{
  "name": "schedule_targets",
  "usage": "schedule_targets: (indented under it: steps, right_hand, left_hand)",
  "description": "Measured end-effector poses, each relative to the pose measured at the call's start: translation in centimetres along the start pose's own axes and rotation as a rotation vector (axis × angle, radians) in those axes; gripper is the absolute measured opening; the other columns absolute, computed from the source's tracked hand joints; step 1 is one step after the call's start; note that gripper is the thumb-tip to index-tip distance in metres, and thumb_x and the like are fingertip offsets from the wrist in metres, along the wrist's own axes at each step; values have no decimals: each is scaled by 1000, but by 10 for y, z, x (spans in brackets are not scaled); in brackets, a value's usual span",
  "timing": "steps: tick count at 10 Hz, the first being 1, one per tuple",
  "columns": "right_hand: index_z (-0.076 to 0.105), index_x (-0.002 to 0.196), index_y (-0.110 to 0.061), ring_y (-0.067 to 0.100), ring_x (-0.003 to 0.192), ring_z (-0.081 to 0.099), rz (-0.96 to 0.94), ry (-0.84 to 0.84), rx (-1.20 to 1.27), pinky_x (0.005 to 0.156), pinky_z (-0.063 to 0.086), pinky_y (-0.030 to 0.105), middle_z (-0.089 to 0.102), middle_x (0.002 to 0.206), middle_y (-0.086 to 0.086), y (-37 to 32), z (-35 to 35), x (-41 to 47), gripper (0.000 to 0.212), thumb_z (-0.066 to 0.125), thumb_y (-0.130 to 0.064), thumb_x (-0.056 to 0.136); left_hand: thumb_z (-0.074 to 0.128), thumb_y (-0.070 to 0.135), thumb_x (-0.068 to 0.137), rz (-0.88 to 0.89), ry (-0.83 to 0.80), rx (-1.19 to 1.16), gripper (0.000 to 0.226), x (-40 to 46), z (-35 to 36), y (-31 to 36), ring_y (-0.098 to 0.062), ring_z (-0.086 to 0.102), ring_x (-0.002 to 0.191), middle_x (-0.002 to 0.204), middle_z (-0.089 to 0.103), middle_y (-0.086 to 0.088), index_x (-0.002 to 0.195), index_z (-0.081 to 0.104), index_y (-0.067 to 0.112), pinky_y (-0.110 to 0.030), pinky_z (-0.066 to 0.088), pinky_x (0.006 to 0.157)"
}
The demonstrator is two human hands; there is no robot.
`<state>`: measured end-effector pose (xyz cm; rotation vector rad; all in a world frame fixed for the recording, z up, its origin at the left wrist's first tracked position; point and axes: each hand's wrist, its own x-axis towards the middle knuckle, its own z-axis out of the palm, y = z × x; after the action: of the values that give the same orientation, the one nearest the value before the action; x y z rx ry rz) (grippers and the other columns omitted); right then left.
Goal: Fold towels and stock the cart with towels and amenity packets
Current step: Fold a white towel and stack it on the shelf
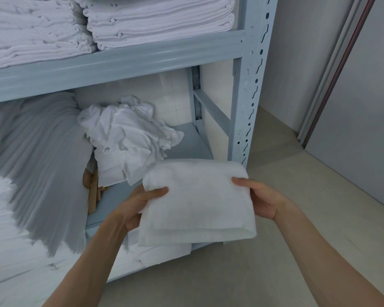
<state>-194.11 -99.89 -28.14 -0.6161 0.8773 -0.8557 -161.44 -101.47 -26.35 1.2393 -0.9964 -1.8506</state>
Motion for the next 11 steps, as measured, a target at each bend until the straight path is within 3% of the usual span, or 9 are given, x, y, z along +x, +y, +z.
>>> schedule_targets:
  steps: [1,3,4,5,6,7,8,9,11]
  right_hand:
    - [63,126,-5,28,114,67,25,35,-181,90,57,39,69,124,13,0,-5,0,54,81,-8,75]
    - [64,118,-3,29,98,72,-104,87,-175,74,60,36,73,112,16,-13,4,0,45,72,-3,73]
    - [76,103,-8,30,101,70,-335,65,-80,85,60,37,73,112,14,-28,7,0,35,70,3,70]
    - [80,82,-16,21,86,71,-430,60,-72,69,60,26,78,89,4,-33,20,-2,25,71,-4,62]
    - [80,76,-23,15,73,73,-403,131,-31,52,55,20,77,79,-3,-26,19,9,27,65,-2,78]
    - [61,92,-15,6,49,67,-293,331,121,38,49,18,70,72,0,-4,-11,32,27,38,-9,106]
    - [61,94,-9,5,43,63,-202,318,-27,38,47,16,64,67,3,6,-18,39,22,42,-5,105]
    - [62,76,-14,4,43,62,-119,306,-93,40,47,14,67,62,3,9,-19,45,36,42,-5,105]
    - [73,83,-16,13,60,67,-103,173,-80,60,45,26,73,73,2,2,-23,47,36,43,-12,102]
  left_hand:
    - [85,18,74,-10,-5,33,58,1,-4,4,-38,68,109,122,69,-19,127,64,9,-49,60,78]
    - [74,11,79,128,47,27,42,1,6,12,-32,72,103,117,72,-16,121,66,10,-40,61,72]
    - [70,7,77,327,95,-16,26,-2,4,34,-22,74,94,107,76,-7,100,80,17,-29,60,68]
    - [54,-3,93,307,182,-60,32,4,-5,43,-6,73,69,77,78,3,86,77,19,-19,57,57]
    - [71,29,88,264,165,-95,38,14,6,46,-6,68,49,62,73,7,51,76,29,-18,50,39]
    - [42,17,106,134,242,-44,38,19,-1,29,-1,61,39,46,64,10,83,72,15,-14,45,36]
    - [44,21,104,131,231,36,23,25,-12,14,-10,68,51,64,74,3,99,66,14,-21,51,43]
    - [49,28,102,101,200,104,24,29,-11,12,-17,75,74,93,78,-3,108,70,20,-31,58,56]
    - [45,22,104,55,276,-23,27,29,-11,-10,-27,67,78,88,76,-9,110,69,12,-36,48,71]
